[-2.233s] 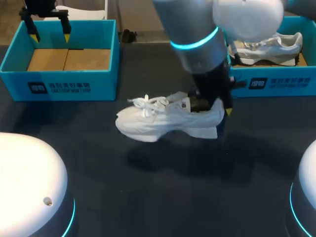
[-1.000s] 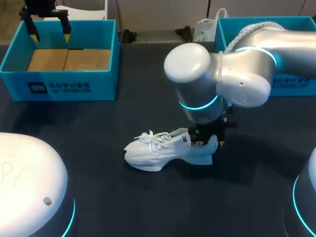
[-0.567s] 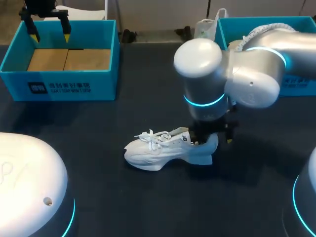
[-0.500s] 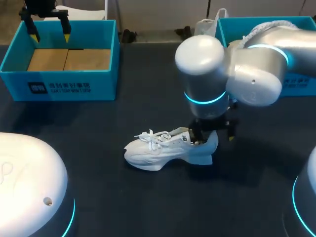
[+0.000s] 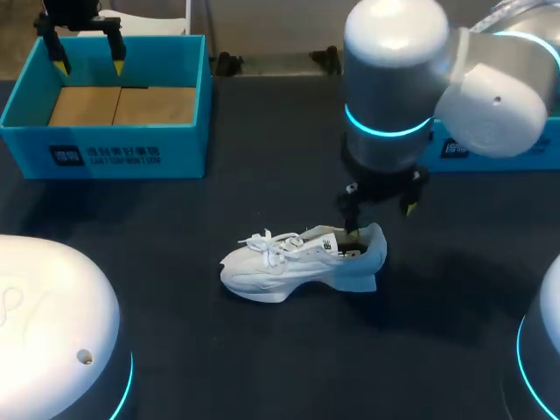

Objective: Take the shoe out of the shoebox, open the shoe tongue, remove and reinsert the insole, then place the shoe into the shoebox

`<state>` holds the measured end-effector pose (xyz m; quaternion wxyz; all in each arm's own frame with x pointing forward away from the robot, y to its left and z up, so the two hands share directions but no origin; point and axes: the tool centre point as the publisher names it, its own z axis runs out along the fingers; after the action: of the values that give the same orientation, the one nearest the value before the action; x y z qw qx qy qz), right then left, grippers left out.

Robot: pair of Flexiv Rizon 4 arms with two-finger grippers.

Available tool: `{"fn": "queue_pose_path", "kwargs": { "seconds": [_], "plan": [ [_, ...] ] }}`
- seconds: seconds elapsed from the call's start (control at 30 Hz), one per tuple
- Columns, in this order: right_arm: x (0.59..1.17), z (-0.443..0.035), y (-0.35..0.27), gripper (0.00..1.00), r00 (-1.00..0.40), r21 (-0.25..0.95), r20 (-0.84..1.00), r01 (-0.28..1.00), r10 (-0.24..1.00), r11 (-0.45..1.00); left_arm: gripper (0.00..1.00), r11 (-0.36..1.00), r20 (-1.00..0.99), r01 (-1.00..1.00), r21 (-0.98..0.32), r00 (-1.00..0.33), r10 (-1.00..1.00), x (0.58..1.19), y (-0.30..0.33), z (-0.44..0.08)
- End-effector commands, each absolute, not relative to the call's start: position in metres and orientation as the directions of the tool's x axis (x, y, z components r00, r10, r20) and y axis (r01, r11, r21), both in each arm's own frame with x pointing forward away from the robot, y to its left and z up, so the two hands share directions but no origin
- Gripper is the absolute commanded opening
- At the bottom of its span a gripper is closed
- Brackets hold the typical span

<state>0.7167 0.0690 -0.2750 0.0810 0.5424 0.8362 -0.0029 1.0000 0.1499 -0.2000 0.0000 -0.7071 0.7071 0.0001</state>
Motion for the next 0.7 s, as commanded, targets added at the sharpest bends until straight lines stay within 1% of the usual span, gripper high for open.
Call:
{"fn": "queue_pose_path", "kwargs": {
  "seconds": [0.03,0.43,0.47,0.57,0.6,0.67,0.7],
  "plan": [
    [0.712,-0.272,0.057,1.00,-0.714,0.120,0.034,0.697,0.699,0.707,1.00,0.000,0.000,-1.000,0.000,0.000,-1.000,1.000,0.150,-0.200],
    [0.712,-0.272,0.057,1.00,-0.714,0.120,0.034,0.697,0.699,0.707,1.00,0.000,0.000,-1.000,0.000,0.000,-1.000,1.000,0.150,-0.200],
    [0.711,-0.273,0.052,1.00,-0.756,0.192,0.036,0.647,0.653,0.738,1.00,0.000,0.000,-1.000,0.000,0.000,-1.000,1.000,0.150,-0.200],
    [0.707,-0.277,0.040,1.00,-0.873,0.254,-0.031,0.463,0.486,0.849,1.00,0.000,0.000,-1.000,0.000,0.000,-1.000,1.000,0.150,-0.200],
    [0.706,-0.279,0.036,1.00,-0.908,0.305,-0.031,0.389,0.418,0.869,1.00,0.000,0.000,-1.000,0.000,0.000,-1.000,1.000,0.150,-0.200],
    [0.705,-0.281,0.033,1.00,-0.936,0.312,-0.062,0.313,0.348,0.897,1.00,0.000,0.000,-1.000,0.000,0.000,-1.000,1.000,0.150,-0.200],
    [0.705,-0.282,0.032,1.00,-0.948,0.337,-0.067,0.272,0.312,0.901,1.00,0.000,0.000,-1.000,0.000,0.000,-1.000,1.000,0.150,-0.200]
  ]
}}
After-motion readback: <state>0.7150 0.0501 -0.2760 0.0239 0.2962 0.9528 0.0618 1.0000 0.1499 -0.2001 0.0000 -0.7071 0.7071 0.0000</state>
